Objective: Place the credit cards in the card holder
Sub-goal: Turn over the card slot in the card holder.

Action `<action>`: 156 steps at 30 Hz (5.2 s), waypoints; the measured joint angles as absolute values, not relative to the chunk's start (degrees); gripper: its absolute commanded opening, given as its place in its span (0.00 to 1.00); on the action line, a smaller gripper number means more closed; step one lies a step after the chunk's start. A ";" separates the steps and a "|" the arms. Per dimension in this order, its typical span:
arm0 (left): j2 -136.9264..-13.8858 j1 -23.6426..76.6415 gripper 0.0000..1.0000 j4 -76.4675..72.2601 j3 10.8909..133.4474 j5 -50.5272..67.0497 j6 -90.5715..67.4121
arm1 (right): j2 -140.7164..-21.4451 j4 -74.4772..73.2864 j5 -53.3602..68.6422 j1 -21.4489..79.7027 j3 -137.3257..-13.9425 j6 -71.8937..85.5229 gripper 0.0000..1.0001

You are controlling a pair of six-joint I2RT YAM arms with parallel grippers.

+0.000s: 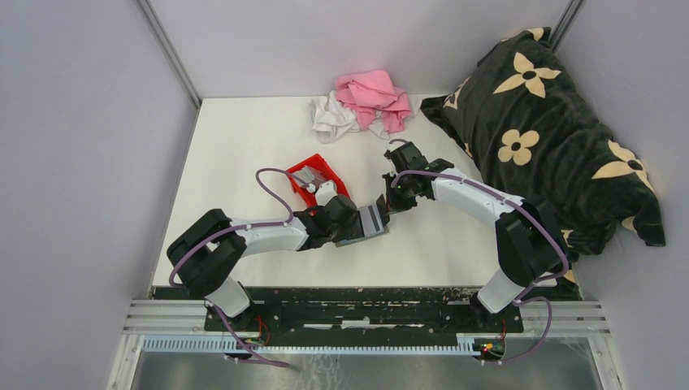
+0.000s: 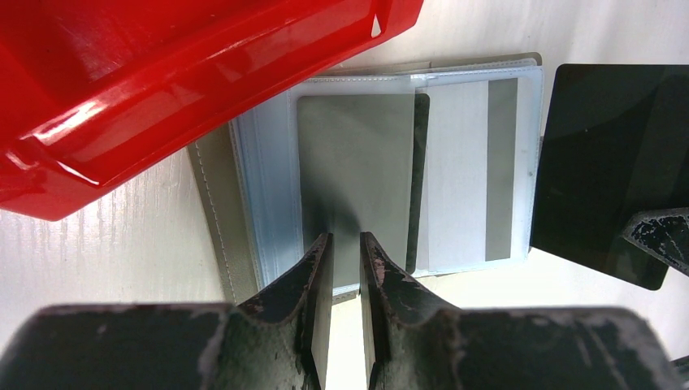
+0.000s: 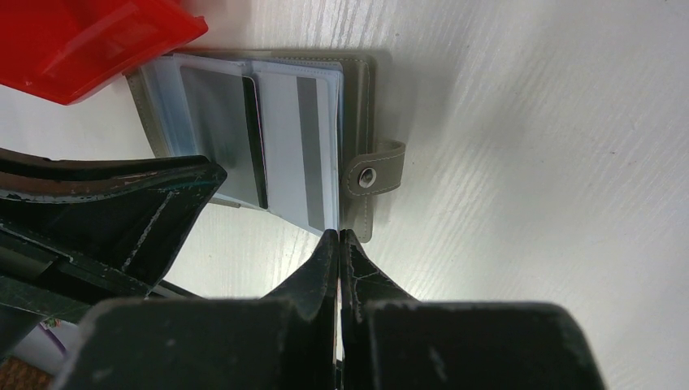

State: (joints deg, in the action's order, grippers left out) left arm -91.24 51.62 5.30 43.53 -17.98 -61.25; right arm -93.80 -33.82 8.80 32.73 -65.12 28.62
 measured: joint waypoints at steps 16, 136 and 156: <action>-92.60 51.64 0.25 4.38 44.51 -17.91 -61.25 | -93.80 -34.37 8.80 32.23 -65.47 27.29 0.01; -89.93 51.88 0.22 9.45 43.83 -18.02 -61.28 | -92.12 -29.12 14.98 34.72 -65.65 30.30 0.01; -82.72 51.88 0.22 14.48 38.33 -19.49 -61.34 | -94.67 -27.88 12.84 41.04 -66.78 31.92 0.01</action>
State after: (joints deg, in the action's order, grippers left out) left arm -82.72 51.88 14.48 38.33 -19.49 -61.34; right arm -94.67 -27.88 12.84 41.04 -66.78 31.92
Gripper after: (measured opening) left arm 0.226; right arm 0.014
